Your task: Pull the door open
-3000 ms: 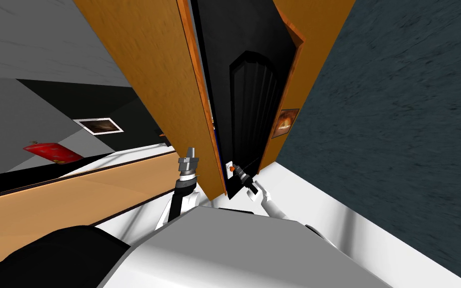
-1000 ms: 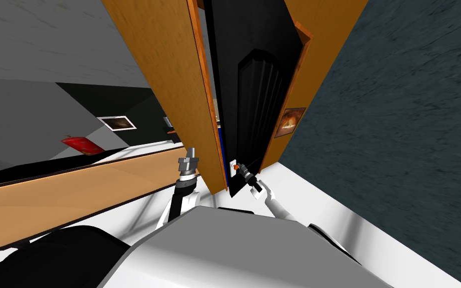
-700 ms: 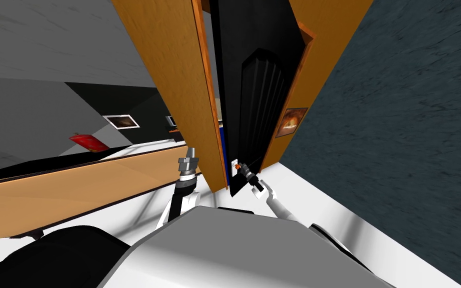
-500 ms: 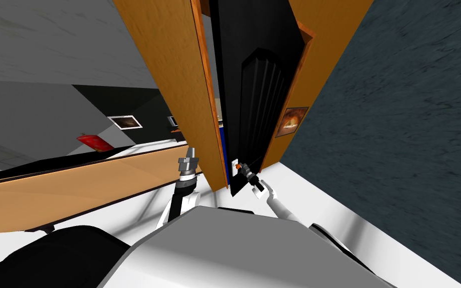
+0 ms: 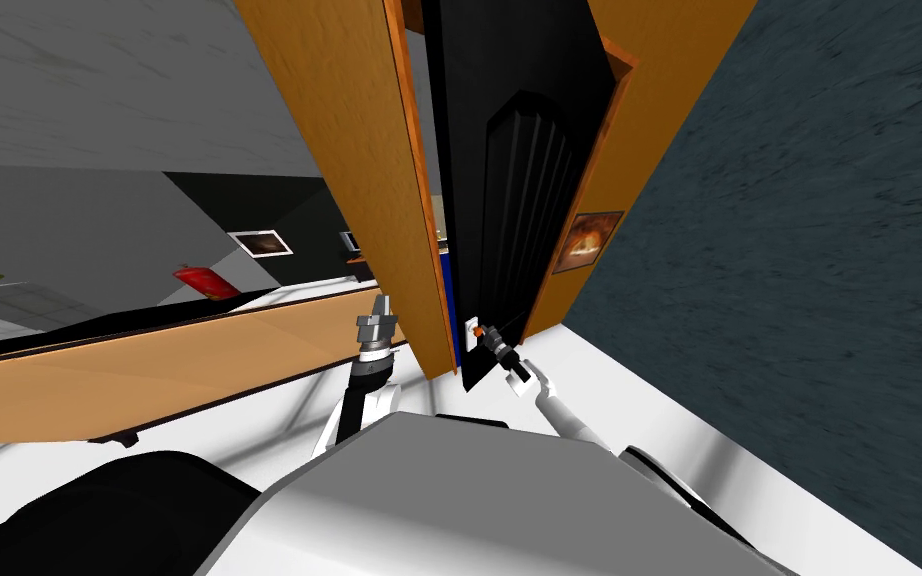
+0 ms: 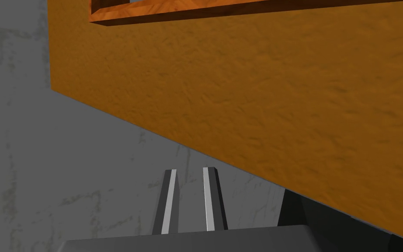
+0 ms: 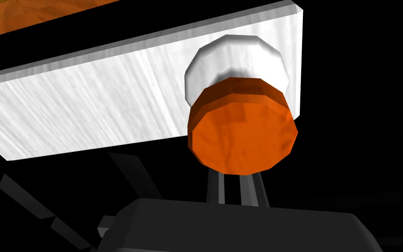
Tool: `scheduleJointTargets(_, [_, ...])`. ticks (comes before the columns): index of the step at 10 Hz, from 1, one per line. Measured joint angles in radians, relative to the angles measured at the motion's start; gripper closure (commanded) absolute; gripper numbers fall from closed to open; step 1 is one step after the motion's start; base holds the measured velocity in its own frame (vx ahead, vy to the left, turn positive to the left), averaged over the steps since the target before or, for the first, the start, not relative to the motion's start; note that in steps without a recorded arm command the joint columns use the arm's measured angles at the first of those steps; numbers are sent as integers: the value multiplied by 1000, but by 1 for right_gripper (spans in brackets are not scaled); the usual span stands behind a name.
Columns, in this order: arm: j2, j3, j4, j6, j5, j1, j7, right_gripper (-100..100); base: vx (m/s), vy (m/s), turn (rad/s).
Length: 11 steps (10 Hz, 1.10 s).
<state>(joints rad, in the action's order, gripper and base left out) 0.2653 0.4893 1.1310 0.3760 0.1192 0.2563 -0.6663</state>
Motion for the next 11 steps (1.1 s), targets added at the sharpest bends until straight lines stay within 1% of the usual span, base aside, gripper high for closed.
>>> scheduleJointTargets(1, [8, 1, 23, -5, -3, -16, -6, 100, -2, -2, -30])
scheduleJointTargets(2, [6, 3, 9, 1, -4, -11, -9, 100, -3, -5, 5])
scheduleJointTargets(4, [15, 5, 33, -10, -5, -22, -12, 100, 4, -8, 9])
scheduleJointTargets(5, [11, 4, 30, -10, -4, -22, -10, 100, 0, 0, 0])
scheduleJointTargets(6, [6, 4, 13, -3, -4, -13, -9, 100, -2, 12, 7])
scheduleJointTargets(7, [6, 2, 6, 5, -5, -12, -9, 100, -10, 8, -11])
scheduleJointTargets(8, [6, 2, 17, -4, -4, -15, -7, 100, -40, -32, 49])
scheduleJointTargets(9, [14, -4, 15, -11, -14, -14, -21, -100, -39, -47, 54])
scheduleJointTargets(11, [28, -20, 14, -15, -42, -9, -68, -100, -44, -34, 27])
